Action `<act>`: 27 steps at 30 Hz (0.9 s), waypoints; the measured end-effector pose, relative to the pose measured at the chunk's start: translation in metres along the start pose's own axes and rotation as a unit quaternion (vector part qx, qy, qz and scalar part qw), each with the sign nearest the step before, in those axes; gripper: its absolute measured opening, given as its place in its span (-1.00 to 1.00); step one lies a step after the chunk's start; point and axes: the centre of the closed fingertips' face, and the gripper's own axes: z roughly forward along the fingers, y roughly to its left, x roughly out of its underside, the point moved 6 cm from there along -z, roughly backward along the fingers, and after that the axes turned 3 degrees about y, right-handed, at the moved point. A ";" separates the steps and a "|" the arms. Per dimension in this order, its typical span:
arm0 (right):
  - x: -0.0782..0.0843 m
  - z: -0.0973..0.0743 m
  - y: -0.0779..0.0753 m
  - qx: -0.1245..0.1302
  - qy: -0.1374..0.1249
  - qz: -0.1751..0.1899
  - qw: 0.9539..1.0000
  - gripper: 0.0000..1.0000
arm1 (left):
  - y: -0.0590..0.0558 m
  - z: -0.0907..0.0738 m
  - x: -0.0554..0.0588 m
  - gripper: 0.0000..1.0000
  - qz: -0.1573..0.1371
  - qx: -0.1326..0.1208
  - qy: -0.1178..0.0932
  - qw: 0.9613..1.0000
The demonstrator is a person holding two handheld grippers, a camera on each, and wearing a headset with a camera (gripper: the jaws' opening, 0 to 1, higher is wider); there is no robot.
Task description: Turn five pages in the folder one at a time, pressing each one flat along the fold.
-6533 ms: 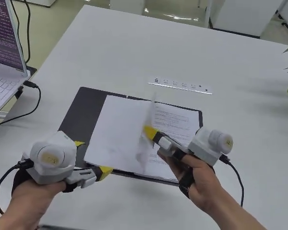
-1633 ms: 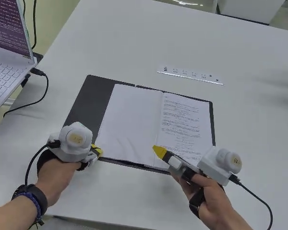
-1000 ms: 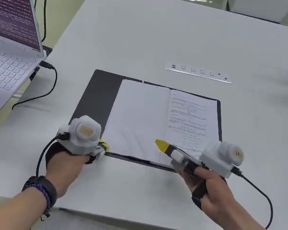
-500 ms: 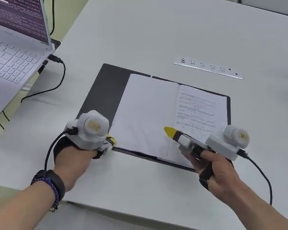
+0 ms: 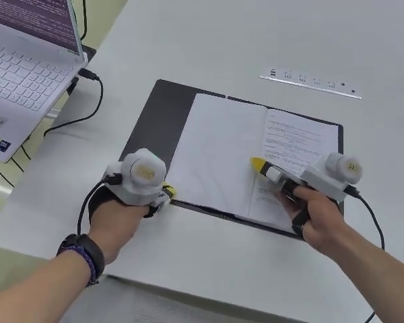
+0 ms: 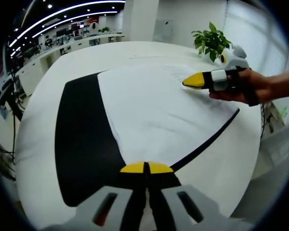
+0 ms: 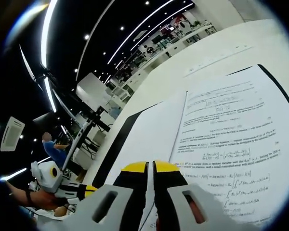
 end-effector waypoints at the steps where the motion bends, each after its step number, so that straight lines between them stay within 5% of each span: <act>1: -0.001 0.000 -0.002 0.000 -0.002 0.004 1.000 -0.99 | -0.001 -0.001 0.000 -1.00 0.001 -0.001 0.001 1.000; 4: 0.001 0.003 -0.011 0.021 0.001 0.007 1.000 -1.00 | 0.000 0.000 0.000 -1.00 0.000 0.000 0.003 1.000; 27: -0.035 0.039 -0.026 0.024 -0.082 0.078 0.993 -1.00 | 0.000 0.001 0.000 -1.00 0.008 -0.002 0.008 1.000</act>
